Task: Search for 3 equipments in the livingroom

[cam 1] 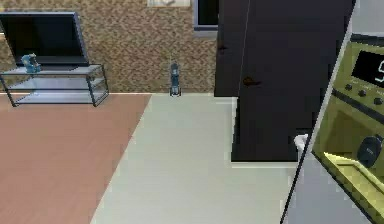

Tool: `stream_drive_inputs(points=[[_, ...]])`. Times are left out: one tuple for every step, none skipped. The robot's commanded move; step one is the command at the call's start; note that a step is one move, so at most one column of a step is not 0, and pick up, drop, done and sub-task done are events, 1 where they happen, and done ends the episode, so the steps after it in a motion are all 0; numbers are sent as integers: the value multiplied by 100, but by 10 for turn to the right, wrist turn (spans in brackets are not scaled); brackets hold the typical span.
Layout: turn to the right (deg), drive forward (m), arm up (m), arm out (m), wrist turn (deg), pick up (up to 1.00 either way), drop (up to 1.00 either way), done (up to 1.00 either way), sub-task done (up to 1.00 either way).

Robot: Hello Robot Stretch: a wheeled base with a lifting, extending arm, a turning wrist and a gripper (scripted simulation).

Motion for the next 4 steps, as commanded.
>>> stream_drive_inputs(points=[[-450,0,0,0,0,0,0,0,0],[-360,0,0,0,0,0,0,0,0],[0,30,0,0,0,0,0,0,0],[450,0,0,0,0,0,0,0,0]])
